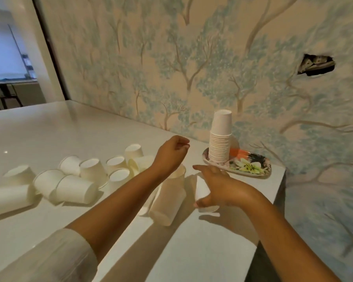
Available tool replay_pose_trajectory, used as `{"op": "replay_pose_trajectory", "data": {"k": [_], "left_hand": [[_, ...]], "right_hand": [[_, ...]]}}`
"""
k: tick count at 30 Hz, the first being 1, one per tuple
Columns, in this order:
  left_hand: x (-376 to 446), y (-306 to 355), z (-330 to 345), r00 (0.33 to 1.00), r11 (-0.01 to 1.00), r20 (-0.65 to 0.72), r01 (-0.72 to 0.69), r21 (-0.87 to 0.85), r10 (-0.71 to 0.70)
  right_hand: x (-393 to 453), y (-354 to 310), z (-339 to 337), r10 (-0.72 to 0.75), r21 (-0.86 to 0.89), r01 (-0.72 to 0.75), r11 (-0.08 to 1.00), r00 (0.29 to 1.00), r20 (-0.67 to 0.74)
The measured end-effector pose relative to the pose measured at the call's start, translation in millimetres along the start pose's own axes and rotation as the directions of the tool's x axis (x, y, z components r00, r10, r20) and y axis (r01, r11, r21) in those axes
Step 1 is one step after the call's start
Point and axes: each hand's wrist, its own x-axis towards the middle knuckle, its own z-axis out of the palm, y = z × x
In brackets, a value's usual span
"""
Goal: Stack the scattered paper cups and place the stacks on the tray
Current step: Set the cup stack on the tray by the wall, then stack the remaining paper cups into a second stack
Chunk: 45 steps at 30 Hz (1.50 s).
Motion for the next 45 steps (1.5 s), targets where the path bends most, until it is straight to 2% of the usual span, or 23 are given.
{"op": "replay_pose_trajectory", "data": {"k": [4,7,12,15,17,19,24,25,27,29,30,32,35,40,45], "left_hand": [[-43,-5,-32,0.997,0.997,-0.065,-0.047,-0.068,0.042],[-76,-12,-53,0.997,0.994,-0.048,-0.067,-0.085,0.063],[-135,-38,-91,0.993,0.992,0.02,-0.12,0.043,0.12],[-174,-55,-111,0.979,0.973,0.102,-0.187,0.134,0.174],[-198,-62,-120,0.964,0.973,0.174,-0.217,0.084,0.2],[-219,-67,-127,0.962,0.978,0.189,-0.205,0.029,0.196],[-252,-88,-148,0.997,0.995,-0.018,-0.077,-0.066,0.076],[-256,-94,-152,0.998,0.996,-0.048,-0.039,-0.086,0.035],[-261,-108,-163,0.996,0.99,-0.083,0.023,-0.137,-0.034],[-259,-120,-172,0.994,0.992,-0.094,0.048,-0.114,-0.058],[-257,-125,-176,0.994,0.993,-0.084,0.06,-0.099,-0.068],[-252,-130,-180,0.996,0.993,-0.024,0.08,-0.085,-0.083],[-248,-135,-180,0.995,0.996,0.06,0.088,-0.033,-0.085],[-245,-147,-180,0.995,0.994,0.023,0.102,-0.042,-0.101],[-242,-150,-177,0.994,0.995,0.014,0.104,0.004,-0.104]], "right_hand": [[-18,-15,10,0.05,-0.044,-0.052,0.998,0.998,-0.046],[-34,-24,16,0.109,0.0,-0.11,0.994,0.99,-0.094],[-73,-60,20,0.124,0.154,-0.098,0.983,0.978,-0.17],[-96,-99,29,0.071,0.373,-0.034,0.927,0.994,-0.085],[-103,-128,45,-0.001,0.538,-0.002,0.843,1.0,0.005],[-106,-154,67,-0.061,0.646,0.005,0.763,0.996,0.065],[-108,-182,94,-0.207,0.755,0.001,0.656,0.962,0.179],[-107,-181,93,-0.189,0.738,0.019,0.674,0.971,0.148],[-97,-175,92,-0.061,0.587,0.071,0.806,0.997,-0.036],[-85,-164,91,0.06,0.353,0.046,0.935,0.957,-0.285],[-80,-159,90,0.107,0.287,0.004,0.958,0.923,-0.368],[-69,-150,87,0.199,0.273,-0.079,0.959,0.872,-0.446],[-50,-142,84,0.298,0.29,-0.172,0.941,0.825,-0.48],[-38,-144,95,0.437,0.354,-0.302,0.885,0.802,-0.407],[-39,-142,98,0.481,0.481,-0.264,0.836,0.774,-0.411]]}}
